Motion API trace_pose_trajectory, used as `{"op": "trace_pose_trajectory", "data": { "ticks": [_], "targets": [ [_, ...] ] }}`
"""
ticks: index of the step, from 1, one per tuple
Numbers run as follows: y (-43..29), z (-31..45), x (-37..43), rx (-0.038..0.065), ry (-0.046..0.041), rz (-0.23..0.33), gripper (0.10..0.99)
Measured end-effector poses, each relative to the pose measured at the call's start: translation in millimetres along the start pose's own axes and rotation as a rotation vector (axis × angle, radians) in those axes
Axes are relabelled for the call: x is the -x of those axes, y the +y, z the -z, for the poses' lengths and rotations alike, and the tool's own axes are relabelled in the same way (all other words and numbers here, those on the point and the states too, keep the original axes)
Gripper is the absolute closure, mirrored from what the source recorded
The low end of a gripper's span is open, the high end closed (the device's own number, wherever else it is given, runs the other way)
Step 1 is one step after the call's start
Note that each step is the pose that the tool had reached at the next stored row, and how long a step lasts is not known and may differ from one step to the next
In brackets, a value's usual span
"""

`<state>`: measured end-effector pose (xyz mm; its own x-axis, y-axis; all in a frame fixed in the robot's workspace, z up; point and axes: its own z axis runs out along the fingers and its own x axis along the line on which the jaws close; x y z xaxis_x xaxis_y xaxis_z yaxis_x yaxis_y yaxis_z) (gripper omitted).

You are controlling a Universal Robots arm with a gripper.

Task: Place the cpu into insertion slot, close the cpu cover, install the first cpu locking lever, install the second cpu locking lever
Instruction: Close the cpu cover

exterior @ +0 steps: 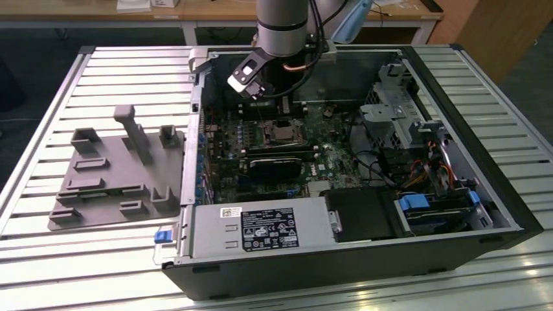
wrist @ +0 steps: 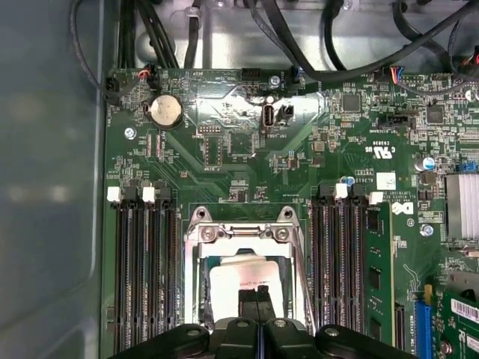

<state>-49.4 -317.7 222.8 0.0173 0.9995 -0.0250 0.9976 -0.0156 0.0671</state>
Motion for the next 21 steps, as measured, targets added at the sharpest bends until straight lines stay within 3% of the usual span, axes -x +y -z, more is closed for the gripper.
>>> {"op": "trace_pose_trajectory", "data": {
  "ticks": [21],
  "targets": [
    [-0.1, -1.1, 0.0, 0.009, 0.0163, 0.364, 0.984]
  ]
}}
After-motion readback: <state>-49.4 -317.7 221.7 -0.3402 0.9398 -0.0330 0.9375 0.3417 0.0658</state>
